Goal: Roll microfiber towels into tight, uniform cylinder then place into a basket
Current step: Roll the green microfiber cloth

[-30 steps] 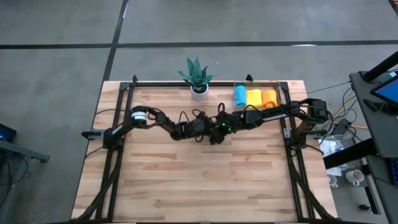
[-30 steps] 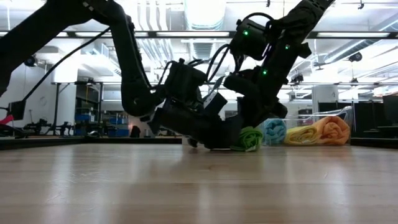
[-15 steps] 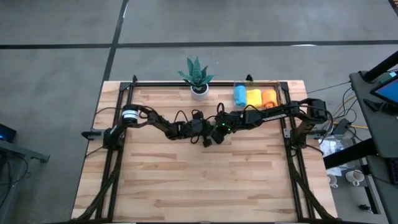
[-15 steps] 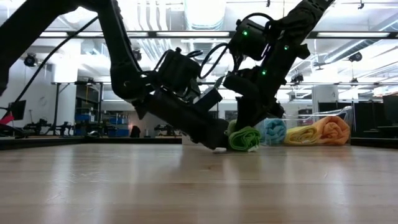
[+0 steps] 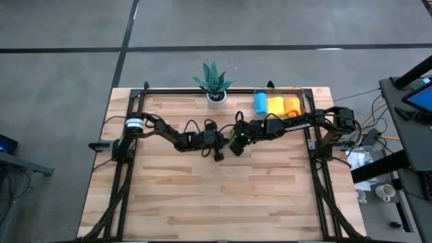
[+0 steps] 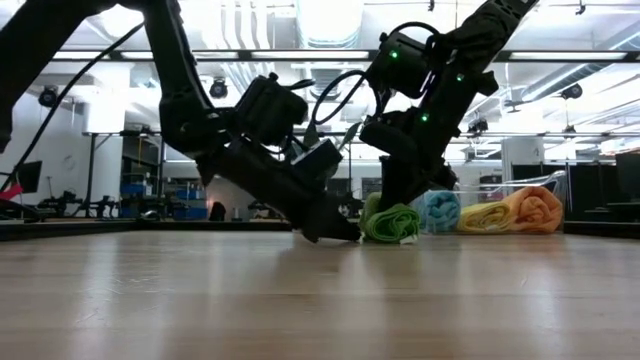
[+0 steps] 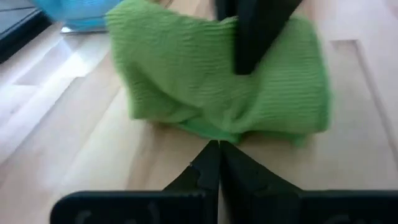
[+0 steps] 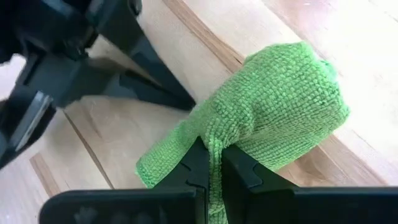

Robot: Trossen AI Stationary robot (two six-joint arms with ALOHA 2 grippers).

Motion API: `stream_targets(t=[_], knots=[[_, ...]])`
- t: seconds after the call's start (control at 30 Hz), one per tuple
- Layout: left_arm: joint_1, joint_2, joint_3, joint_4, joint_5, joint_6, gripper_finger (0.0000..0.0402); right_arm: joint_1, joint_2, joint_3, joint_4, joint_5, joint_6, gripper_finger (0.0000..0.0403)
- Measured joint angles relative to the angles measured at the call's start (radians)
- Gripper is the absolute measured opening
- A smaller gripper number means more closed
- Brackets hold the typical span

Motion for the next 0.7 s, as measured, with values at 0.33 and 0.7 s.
stream_targets(t=[0.33,0.7], knots=[[-0.005,0.107,0.057,0.126,0.048,-0.028,0.0000,0.000,0.000,0.000,0.006,-0.001,-0.004,0.0013],[-0.010,0.104,0.076,0.090,0.059,-0.053,0.0000,0.001,0.000,0.000,0.018,-0.007,-0.011,0.0013]])
